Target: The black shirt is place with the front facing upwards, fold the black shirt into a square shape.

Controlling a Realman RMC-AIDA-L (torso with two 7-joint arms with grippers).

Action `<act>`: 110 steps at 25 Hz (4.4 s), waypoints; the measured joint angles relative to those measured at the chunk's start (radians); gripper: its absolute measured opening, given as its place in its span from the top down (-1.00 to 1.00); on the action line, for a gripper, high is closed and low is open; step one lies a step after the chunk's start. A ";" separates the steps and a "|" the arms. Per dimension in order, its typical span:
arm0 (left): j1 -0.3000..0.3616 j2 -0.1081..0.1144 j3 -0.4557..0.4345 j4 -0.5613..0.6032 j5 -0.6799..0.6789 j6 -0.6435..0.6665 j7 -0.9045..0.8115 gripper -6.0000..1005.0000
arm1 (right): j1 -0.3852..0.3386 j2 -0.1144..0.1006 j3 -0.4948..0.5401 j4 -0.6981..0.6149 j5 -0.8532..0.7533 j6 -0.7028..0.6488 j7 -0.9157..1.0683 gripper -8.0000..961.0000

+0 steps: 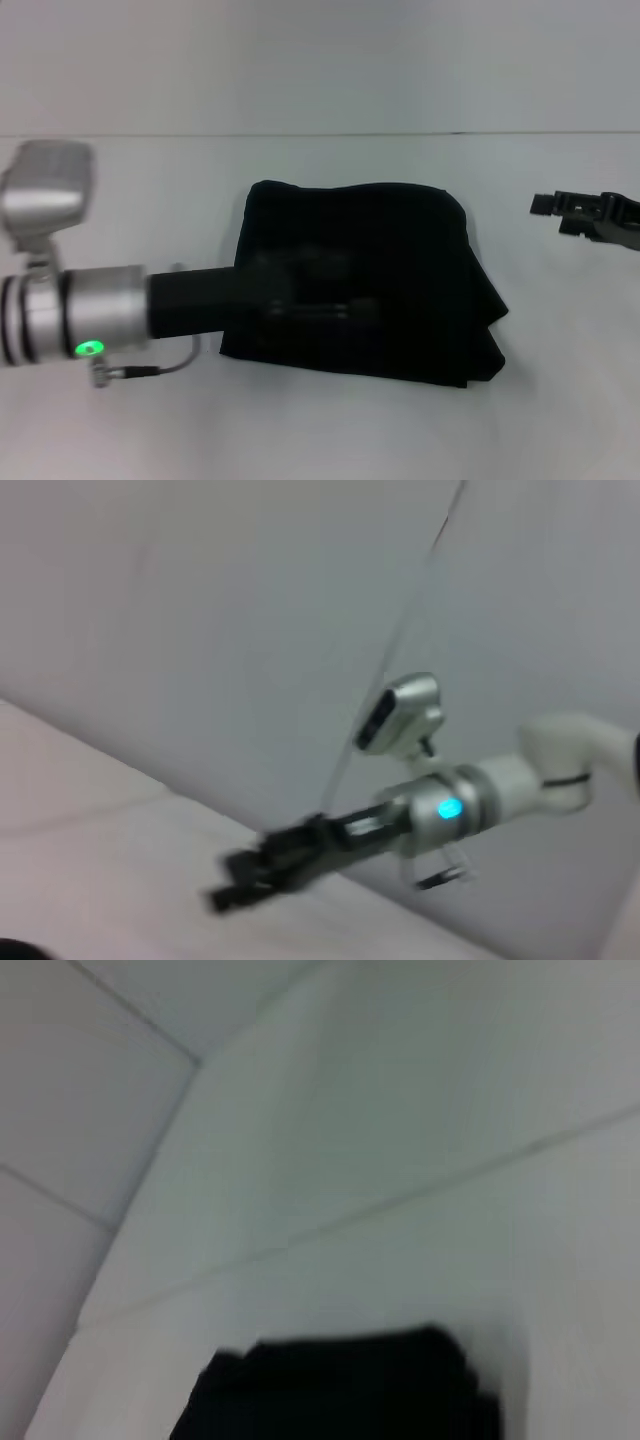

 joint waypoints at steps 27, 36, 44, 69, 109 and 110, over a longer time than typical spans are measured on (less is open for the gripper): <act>0.146 0.074 -0.249 0.015 0.001 0.013 0.170 -0.75 | 0.158 -0.002 -0.021 0.012 -0.283 -0.149 0.469 -0.73; 0.153 0.071 -0.248 0.014 0.006 -0.004 0.181 -0.74 | 0.159 0.035 -0.010 0.042 -0.279 -0.114 0.453 -0.73; 0.156 0.072 -0.249 0.014 0.006 -0.008 0.185 -0.74 | 0.160 0.056 -0.009 0.044 -0.279 -0.099 0.444 -0.73; 0.152 0.067 -0.256 0.014 -0.003 -0.014 0.185 -0.74 | 0.120 0.066 -0.001 0.043 -0.188 -0.065 0.378 -0.72; 0.148 0.066 -0.256 0.014 -0.004 -0.014 0.196 -0.74 | 0.115 0.094 -0.009 0.041 -0.192 -0.024 0.314 0.88; 0.148 0.066 -0.256 0.014 -0.004 -0.014 0.196 -0.74 | 0.115 0.094 -0.007 0.041 -0.192 -0.023 0.311 0.95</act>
